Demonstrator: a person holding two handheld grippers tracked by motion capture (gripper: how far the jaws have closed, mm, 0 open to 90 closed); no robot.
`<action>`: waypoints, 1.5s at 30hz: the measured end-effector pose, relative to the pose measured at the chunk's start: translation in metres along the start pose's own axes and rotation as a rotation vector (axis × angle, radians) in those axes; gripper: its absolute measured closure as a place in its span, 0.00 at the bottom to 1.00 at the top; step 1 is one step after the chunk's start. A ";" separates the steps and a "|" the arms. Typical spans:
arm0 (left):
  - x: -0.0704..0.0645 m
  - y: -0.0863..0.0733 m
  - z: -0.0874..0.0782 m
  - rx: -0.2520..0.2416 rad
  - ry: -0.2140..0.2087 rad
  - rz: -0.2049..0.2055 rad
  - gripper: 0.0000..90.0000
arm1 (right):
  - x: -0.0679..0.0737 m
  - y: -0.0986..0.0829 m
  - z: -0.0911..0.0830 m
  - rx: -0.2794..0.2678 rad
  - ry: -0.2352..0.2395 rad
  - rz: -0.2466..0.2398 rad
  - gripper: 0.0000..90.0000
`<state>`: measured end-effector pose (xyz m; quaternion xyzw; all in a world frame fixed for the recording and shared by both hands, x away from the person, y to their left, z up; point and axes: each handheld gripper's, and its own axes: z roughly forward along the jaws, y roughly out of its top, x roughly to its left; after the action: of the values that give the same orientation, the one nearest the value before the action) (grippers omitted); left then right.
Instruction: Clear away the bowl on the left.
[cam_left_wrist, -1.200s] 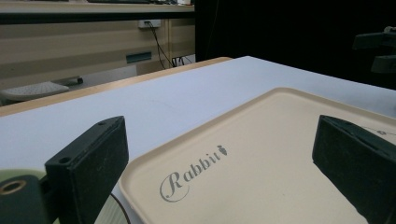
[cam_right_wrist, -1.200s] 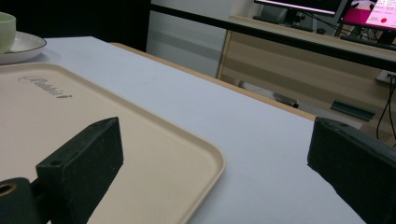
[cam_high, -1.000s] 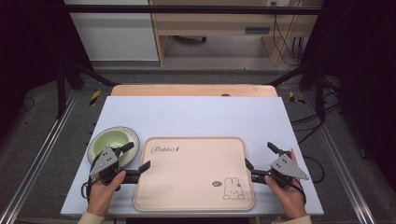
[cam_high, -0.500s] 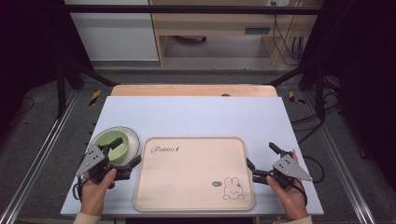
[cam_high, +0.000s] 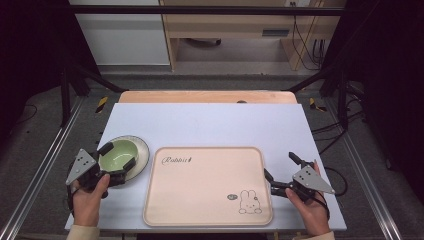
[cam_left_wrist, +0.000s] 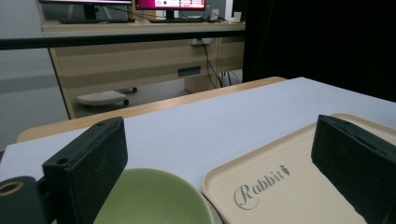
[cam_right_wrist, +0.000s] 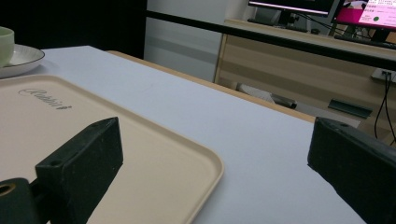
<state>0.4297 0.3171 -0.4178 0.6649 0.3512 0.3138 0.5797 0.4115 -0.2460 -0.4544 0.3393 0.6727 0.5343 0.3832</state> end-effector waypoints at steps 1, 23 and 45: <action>0.001 0.001 0.000 0.000 0.004 0.002 0.04 | 0.000 0.000 0.000 0.000 0.000 0.000 0.04; 0.033 0.042 0.014 0.150 0.123 0.115 0.08 | 0.002 0.003 0.005 -0.011 0.023 0.042 0.04; 0.069 -0.002 0.017 0.415 0.263 -0.084 0.25 | -0.001 0.001 0.007 0.014 0.007 0.034 0.04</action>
<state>0.4815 0.3655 -0.4210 0.7081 0.5079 0.2943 0.3925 0.4186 -0.2434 -0.4545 0.3515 0.6718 0.5374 0.3693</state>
